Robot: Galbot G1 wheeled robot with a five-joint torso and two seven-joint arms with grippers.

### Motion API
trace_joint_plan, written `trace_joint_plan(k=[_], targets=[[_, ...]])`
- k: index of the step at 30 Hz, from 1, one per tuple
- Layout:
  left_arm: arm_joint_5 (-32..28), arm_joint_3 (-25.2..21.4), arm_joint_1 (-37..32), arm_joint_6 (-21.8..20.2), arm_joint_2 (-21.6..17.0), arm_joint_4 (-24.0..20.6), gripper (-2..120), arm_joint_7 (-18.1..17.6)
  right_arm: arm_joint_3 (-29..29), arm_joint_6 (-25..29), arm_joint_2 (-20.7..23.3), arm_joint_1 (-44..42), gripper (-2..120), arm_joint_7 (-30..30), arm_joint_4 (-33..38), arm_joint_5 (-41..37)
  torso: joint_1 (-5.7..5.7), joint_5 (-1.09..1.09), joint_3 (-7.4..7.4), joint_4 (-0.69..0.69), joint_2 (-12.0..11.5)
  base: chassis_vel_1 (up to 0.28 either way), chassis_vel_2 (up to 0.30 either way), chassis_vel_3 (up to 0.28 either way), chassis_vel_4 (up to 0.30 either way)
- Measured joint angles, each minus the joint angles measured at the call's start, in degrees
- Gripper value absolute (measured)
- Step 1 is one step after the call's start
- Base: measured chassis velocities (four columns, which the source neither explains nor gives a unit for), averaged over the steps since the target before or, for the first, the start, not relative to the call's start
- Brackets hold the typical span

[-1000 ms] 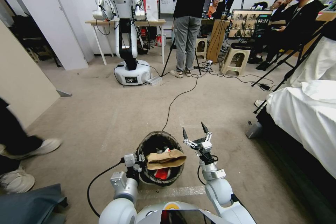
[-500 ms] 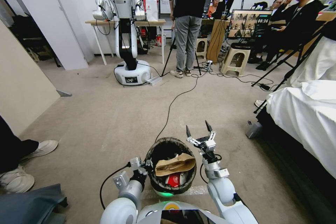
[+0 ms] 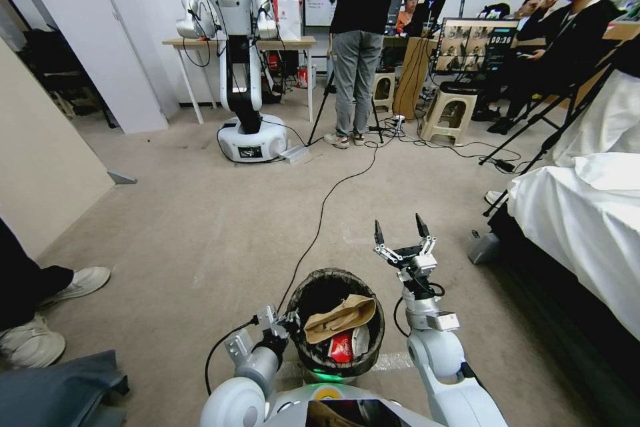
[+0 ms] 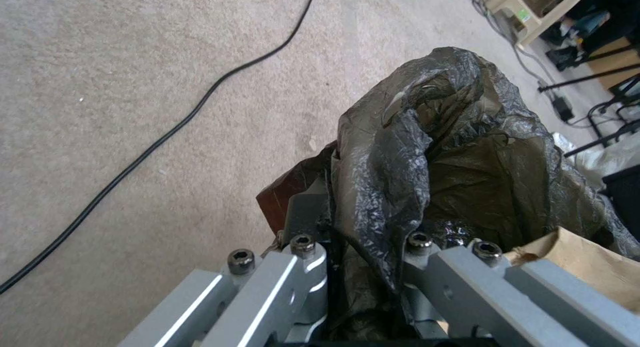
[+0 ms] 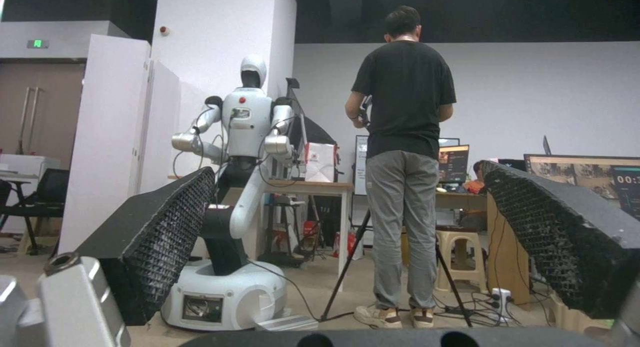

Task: Pick up the trash bin, then pick up the garbage from the floor and place it into the trash bin.

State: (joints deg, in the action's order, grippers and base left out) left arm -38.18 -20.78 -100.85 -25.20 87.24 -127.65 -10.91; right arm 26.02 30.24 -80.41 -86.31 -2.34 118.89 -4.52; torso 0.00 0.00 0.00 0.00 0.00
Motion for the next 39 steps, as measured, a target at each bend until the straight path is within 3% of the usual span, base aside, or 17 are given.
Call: trace_joint_plan(k=[2, 4, 5, 10, 30, 35, 37, 39], targets=[[-0.5, -0.9, 0.8, 1.9, 0.0, 2.1, 6, 3.3, 0.0, 0.0, -0.1, -0.2, 100, -0.3, 0.6, -0.1, 0.0, 0.0, 0.0, 0.01, 0.0, 0.0, 0.0, 0.0, 0.0], [-0.5, -0.9, 0.8, 1.9, 0.0, 2.1, 6, 3.3, 0.0, 0.0, -0.1, -0.2, 100, -0.3, 0.6, -0.1, 0.0, 0.0, 0.0, 0.01, 0.0, 0.0, 0.0, 0.0, 0.0], [-0.7, -1.3, 1.5, 3.4, 0.1, 4.0, 6, 5.9, -0.1, 0.0, -0.2, -0.5, 100, -0.7, 1.0, -0.1, 0.0, 0.0, 0.0, 0.0, 0.0, 0.0, 0.0, 0.0, 0.0], [-0.3, -2.1, 2.5, 5.2, 0.2, 6.6, 6, 8.5, 0.0, 0.0, -0.4, -0.9, 100, -1.2, 1.3, -0.1, 0.0, 0.0, 0.0, 0.0, 0.0, 0.0, 0.0, 0.0, 0.0], [0.6, -3.3, 3.6, 7.9, 0.4, 10.3, 6, 11.6, -0.8, 0.3, -0.7, -1.8, 100, -2.0, 1.1, 0.0, 0.0, 0.0, 0.0, 0.0, 0.0, 0.0, 0.0, 0.0, 0.0], [0.4, -3.4, 4.0, 8.1, 0.4, 10.9, 19, 11.5, -0.8, 0.5, -0.7, -2.0, 100, -2.1, 1.1, 0.0, 0.0, 0.0, 0.0, 0.0, 0.0, 0.0, 0.0, 0.0, 0.0], [0.4, -3.4, 4.1, 8.1, 0.5, 11.1, 30, 11.5, -0.9, 0.5, -0.7, -2.0, 100, -2.2, 1.1, 0.0, 0.0, 0.0, 0.0, 0.01, 0.0, 0.0, 0.0, 0.0, 0.0], [0.3, -3.4, 4.2, 8.1, 0.5, 11.2, 31, 11.5, -1.0, 0.5, -0.7, -2.0, 100, -2.2, 1.1, 0.0, 0.0, 0.01, 0.0, 0.0, 0.0, 0.0, 0.0, 0.0, 0.0]])
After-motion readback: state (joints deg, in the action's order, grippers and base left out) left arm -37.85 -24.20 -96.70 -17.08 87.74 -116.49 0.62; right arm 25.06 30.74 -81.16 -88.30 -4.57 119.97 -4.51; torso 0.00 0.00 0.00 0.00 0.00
